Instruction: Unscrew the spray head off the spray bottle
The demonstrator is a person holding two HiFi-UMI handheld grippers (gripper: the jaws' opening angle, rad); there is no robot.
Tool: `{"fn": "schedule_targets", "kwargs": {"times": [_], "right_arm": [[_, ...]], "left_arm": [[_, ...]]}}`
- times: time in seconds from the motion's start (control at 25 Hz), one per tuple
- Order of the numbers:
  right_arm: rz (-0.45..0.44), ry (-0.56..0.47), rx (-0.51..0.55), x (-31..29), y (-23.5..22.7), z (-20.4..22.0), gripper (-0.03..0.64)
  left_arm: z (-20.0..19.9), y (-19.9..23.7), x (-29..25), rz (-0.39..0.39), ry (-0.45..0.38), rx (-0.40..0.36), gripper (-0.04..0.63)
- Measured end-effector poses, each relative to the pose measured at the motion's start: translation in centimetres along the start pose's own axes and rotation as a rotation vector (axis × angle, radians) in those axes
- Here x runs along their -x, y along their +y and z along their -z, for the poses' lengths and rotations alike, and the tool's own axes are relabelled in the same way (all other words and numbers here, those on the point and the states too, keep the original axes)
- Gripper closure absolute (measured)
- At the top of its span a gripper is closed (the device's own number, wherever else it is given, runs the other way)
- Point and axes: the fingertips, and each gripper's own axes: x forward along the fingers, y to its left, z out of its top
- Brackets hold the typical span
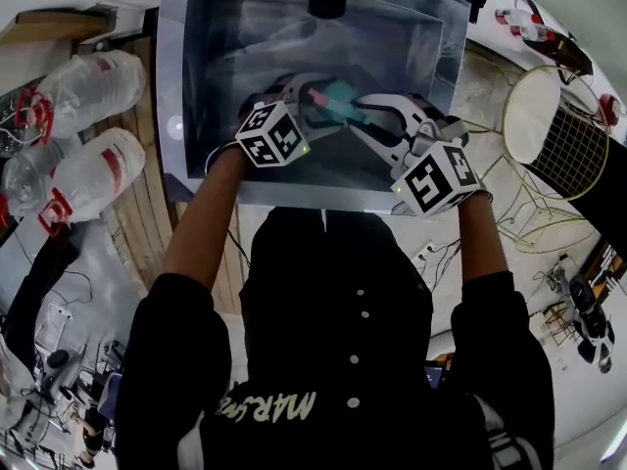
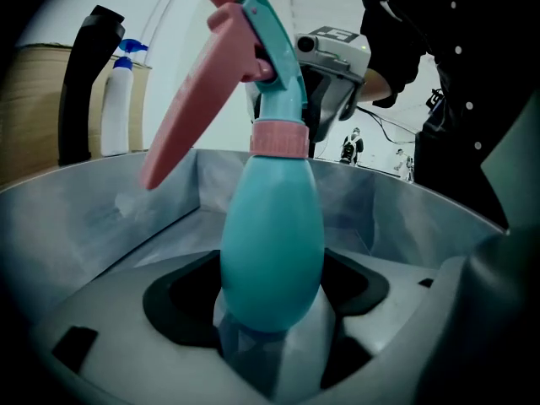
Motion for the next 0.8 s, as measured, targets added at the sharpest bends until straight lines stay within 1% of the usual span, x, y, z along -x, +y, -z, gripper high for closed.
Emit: {"fn": "schedule_targets", "kwargs": {"times": [0.04, 0.08, 0.12, 0.2, 0.28, 0.36, 0.4, 0.44, 0.52, 0.56, 0.6, 0.64, 0.68, 0.8], "right_arm": [[-0.025, -0.001, 0.057, 0.0, 0.1, 0.1, 0.495], [-0.045, -0.001, 0.084, -0.1, 0.1, 0.2, 0.495], [-0.058, -0.003, 0.082, -0.1, 0.0, 0.2, 0.495], [-0.052, -0.007, 0.045, -0.1, -0.3, 0.2, 0.495], [-0.003, 0.007, -0.012, 0.3, -0.4, 0.4, 0.495], [0.072, 0.024, -0.115, 1.2, -0.2, 0.8, 0.492], [0.119, 0.018, -0.193, 1.7, -0.1, 1.0, 0.484], [0.172, -0.004, -0.294, 2.4, 0.0, 1.0, 0.483], [0.286, -0.075, -0.542, 3.7, 0.6, 1.1, 0.485], [0.335, -0.108, -0.662, 4.1, 1.2, 1.1, 0.519], [0.375, -0.128, -0.758, 4.2, 2.0, 1.0, 0.587], [0.402, -0.134, -0.817, 4.0, 2.8, 0.7, 0.604], [0.423, -0.129, -0.836, 3.7, 3.3, 0.3, 0.604], [0.490, -0.111, -0.811, 2.4, 3.1, -0.9, 0.604]], "left_arm": [[0.1, -0.1, 0.0, 0.010, -0.005, -0.005, 0.215], [0.1, -0.1, 0.0, 0.018, -0.010, -0.005, 0.215], [0.1, 0.0, 0.0, 0.023, -0.014, -0.002, 0.215], [0.0, 0.0, 0.1, 0.024, -0.016, 0.002, 0.215], [-0.2, 0.0, 0.1, 0.017, -0.012, 0.001, 0.215], [-0.1, 0.0, 0.0, 0.011, -0.008, 0.001, 0.215], [-0.1, -0.1, 0.0, 0.009, -0.006, 0.001, 0.215], [0.0, -0.1, 0.0, 0.009, -0.006, 0.002, 0.215], [0.0, -0.1, 0.0, 0.008, -0.009, 0.005, 0.215], [0.0, -0.1, 0.0, 0.006, -0.011, 0.006, 0.215], [0.0, 0.0, 0.0, 0.003, -0.012, 0.007, 0.215], [0.0, 0.0, 0.0, 0.000, -0.012, 0.007, 0.215], [0.0, 0.0, 0.0, -0.003, -0.012, 0.006, 0.215], [-0.1, 0.0, -0.1, -0.008, -0.011, 0.010, 0.215]]}}
